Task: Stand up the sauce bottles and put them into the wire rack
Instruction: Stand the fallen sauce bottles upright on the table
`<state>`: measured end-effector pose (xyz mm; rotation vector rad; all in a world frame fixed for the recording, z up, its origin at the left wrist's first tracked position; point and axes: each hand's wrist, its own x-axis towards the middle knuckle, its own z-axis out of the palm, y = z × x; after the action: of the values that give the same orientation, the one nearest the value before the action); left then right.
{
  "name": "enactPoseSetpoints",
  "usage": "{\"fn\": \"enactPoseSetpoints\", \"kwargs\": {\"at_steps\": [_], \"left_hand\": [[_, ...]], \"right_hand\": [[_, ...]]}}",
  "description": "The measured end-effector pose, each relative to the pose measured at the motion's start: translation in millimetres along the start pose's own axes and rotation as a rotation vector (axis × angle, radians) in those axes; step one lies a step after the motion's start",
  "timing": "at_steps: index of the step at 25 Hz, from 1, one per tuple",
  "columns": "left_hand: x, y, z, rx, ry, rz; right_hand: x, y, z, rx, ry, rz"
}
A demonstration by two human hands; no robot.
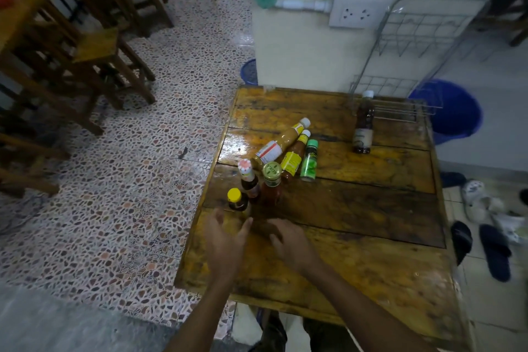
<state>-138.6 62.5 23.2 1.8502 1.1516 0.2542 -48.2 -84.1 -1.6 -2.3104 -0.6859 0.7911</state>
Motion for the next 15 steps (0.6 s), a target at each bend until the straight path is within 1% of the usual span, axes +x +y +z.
{"fn": "enactPoseSetpoints", "kwargs": {"at_steps": [1, 3, 5, 6, 8, 9, 10, 13, 15], "left_hand": [[-15, -4, 1, 0.126, 0.002, -0.015], [-48, 0, 12, 0.272, -0.092, 0.068], [-71, 19, 40, 0.267, -0.216, 0.185], [-77, 33, 59, 0.247, -0.253, 0.248], [-76, 77, 100, 0.211, -0.28, 0.367], [-68, 101, 122, 0.181, -0.289, 0.399], [-56, 126, 145, 0.15, -0.307, 0.401], [-6, 195, 218, 0.083, -0.374, 0.334], [29, 228, 267, 0.099, -0.407, 0.273]], "right_hand": [[-6, 11, -13, -0.019, 0.022, 0.022], [-12, 35, -43, -0.021, 0.087, 0.054], [-7, 57, -77, -0.035, 0.166, 0.077], [-1, 67, -93, -0.038, 0.206, 0.093], [10, 84, -126, -0.024, 0.28, 0.153], [17, 91, -143, -0.019, 0.308, 0.19], [26, 100, -159, -0.009, 0.339, 0.227], [61, 131, -207, 0.052, 0.445, 0.309], [88, 150, -226, 0.065, 0.451, 0.277]]}}
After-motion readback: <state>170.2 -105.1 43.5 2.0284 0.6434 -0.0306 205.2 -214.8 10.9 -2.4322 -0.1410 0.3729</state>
